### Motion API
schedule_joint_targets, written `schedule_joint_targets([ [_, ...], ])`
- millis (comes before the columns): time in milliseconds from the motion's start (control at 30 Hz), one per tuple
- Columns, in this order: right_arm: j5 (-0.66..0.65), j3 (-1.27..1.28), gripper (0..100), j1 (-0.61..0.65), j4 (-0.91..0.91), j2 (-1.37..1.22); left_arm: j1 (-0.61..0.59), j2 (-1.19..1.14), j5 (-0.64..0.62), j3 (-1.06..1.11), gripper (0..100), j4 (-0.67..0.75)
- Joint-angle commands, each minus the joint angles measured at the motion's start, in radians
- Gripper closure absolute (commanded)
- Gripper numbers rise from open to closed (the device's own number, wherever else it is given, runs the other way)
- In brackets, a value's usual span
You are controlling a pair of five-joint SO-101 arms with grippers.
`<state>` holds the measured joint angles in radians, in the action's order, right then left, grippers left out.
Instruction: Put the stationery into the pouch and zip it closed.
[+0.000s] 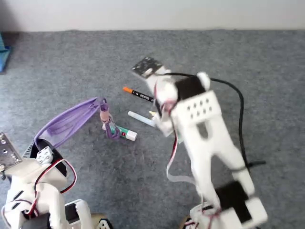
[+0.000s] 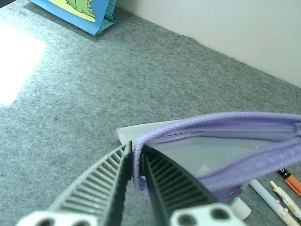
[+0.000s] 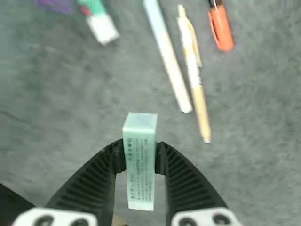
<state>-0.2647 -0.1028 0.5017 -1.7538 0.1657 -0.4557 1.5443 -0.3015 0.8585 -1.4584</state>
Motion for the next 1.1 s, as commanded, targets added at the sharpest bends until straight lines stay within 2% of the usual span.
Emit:
schedule_joint_targets([
  [0,0.141,0.0,98.9,0.12,-0.025,0.147,-0.003,-0.008,-0.009,-0.047,99,0.005],
  [100,0.272,-0.003,99.1,0.209,0.056,0.216,-0.003,-0.008,-0.009,-0.047,99,0.005],
  [233,0.442,0.002,99.1,0.318,0.274,0.306,-0.003,-0.008,-0.009,-0.047,99,0.005],
  [367,0.529,0.005,99.1,0.383,0.458,0.363,-0.005,-0.008,-0.009,-0.047,99,0.005],
  [633,0.555,0.229,99.1,0.39,0.868,0.377,-0.006,-0.008,-0.009,-0.047,99,0.005],
  [800,0.549,0.35,99.1,0.456,1.156,0.377,-0.008,-0.008,-0.009,-0.044,99,0.005],
  [933,0.549,0.388,99.1,0.532,1.241,0.371,-0.009,-0.005,-0.009,-0.013,99,0.005],
  [1067,0.549,0.408,99.0,0.55,1.254,0.346,-0.009,-0.002,-0.009,-0.015,99,0.005],
])
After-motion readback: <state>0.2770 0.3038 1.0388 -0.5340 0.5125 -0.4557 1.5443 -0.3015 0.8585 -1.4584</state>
